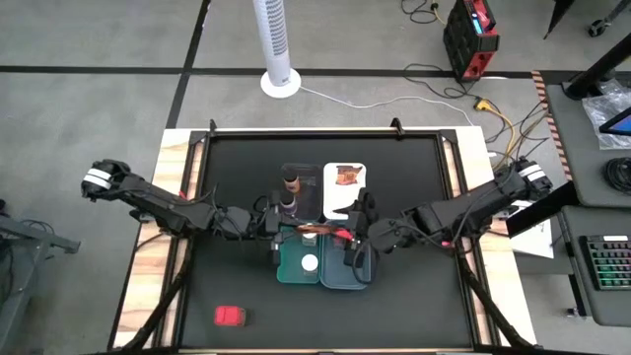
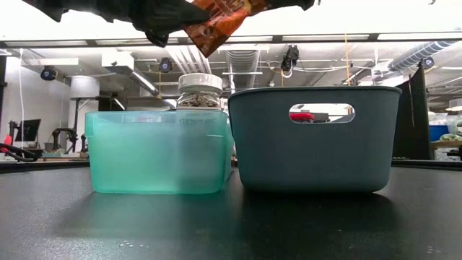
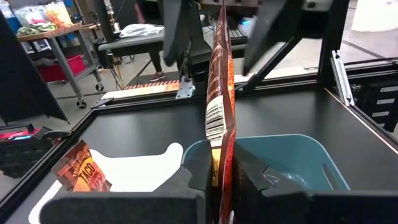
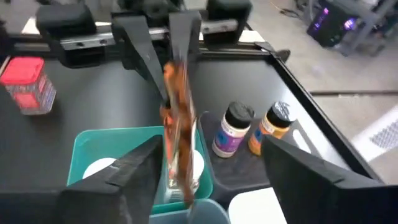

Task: Sort spices by type
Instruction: Put the orange seasoning pack into the white bin

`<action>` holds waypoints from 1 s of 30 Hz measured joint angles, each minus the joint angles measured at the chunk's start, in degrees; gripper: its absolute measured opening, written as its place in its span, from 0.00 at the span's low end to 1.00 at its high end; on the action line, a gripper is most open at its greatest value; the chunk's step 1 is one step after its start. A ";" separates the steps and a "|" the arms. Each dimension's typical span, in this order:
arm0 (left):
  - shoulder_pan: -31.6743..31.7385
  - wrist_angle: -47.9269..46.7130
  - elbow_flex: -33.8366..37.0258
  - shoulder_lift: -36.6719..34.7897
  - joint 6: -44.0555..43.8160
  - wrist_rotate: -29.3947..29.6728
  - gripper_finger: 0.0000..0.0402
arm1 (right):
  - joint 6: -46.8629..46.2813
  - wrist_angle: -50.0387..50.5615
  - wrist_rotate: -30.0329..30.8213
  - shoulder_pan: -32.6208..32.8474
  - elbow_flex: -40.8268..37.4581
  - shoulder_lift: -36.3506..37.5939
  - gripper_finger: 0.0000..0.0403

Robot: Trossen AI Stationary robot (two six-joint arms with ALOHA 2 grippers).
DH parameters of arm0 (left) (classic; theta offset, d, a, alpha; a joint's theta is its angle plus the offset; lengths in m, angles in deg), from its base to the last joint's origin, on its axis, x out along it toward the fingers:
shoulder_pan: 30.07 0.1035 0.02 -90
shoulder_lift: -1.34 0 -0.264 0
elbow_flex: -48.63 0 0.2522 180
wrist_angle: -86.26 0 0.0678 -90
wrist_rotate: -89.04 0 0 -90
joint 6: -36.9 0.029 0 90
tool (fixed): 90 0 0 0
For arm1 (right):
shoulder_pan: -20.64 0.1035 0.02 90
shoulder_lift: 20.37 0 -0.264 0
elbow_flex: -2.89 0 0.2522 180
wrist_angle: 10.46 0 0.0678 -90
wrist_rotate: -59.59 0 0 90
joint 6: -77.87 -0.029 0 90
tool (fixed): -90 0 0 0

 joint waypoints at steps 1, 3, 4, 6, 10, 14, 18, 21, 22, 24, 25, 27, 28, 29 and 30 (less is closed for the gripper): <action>0.00 0.07 0.00 0.28 0.02 -0.18 0.04 | 1.21 -0.21 -0.80 -0.24 0.14 0.00 0.63; 0.00 -0.12 0.02 0.69 0.01 -0.21 0.04 | 2.84 -0.68 -3.30 -0.84 0.62 0.02 0.56; 0.00 0.04 0.02 0.86 -0.03 -0.21 0.04 | 3.15 -0.65 -4.41 -1.13 0.93 0.02 0.52; 0.00 0.08 0.04 0.97 -0.05 -0.25 0.04 | 3.13 -0.58 -6.57 -1.83 1.51 0.07 0.41; 0.00 1.13 0.04 0.92 0.06 -1.23 0.04 | 3.25 -0.49 -9.93 -2.87 1.79 0.09 0.15; 0.00 1.49 0.04 0.92 0.27 -1.57 0.04 | 5.10 0.40 -10.00 -3.14 1.89 0.09 0.04; 0.02 2.00 0.04 0.89 -1.67 -0.70 0.09 | 5.32 4.09 -9.98 -3.49 4.12 0.09 0.03; -0.04 1.73 0.04 0.84 -1.71 -0.63 0.17 | 5.32 8.70 -9.79 -3.49 6.84 0.13 0.03; -0.04 1.55 0.04 0.81 -1.71 -0.06 0.20 | 5.26 10.19 -9.75 -3.49 7.75 0.13 0.03; -0.04 1.27 0.04 0.81 -1.71 0.60 0.26 | 5.23 12.79 -9.56 -3.46 9.42 0.15 0.02; -0.04 0.69 0.04 0.82 -1.72 1.19 0.28 | 5.25 14.00 -9.53 -3.50 10.24 0.17 0.02; -0.04 -0.58 0.04 0.82 -1.75 1.67 0.33 | 4.87 17.72 -9.54 -3.93 11.97 0.17 0.02; -0.04 -1.47 0.04 0.81 -1.74 1.71 0.35 | 4.14 20.31 -9.56 -4.33 13.06 0.16 0.02; -0.04 -2.49 0.04 0.71 -1.80 1.71 0.37 | 3.26 23.03 -9.56 -4.92 14.27 0.06 0.02; -0.04 -3.55 0.04 0.64 -2.00 1.71 0.39 | 2.30 25.53 -9.54 -5.69 15.42 0.03 0.02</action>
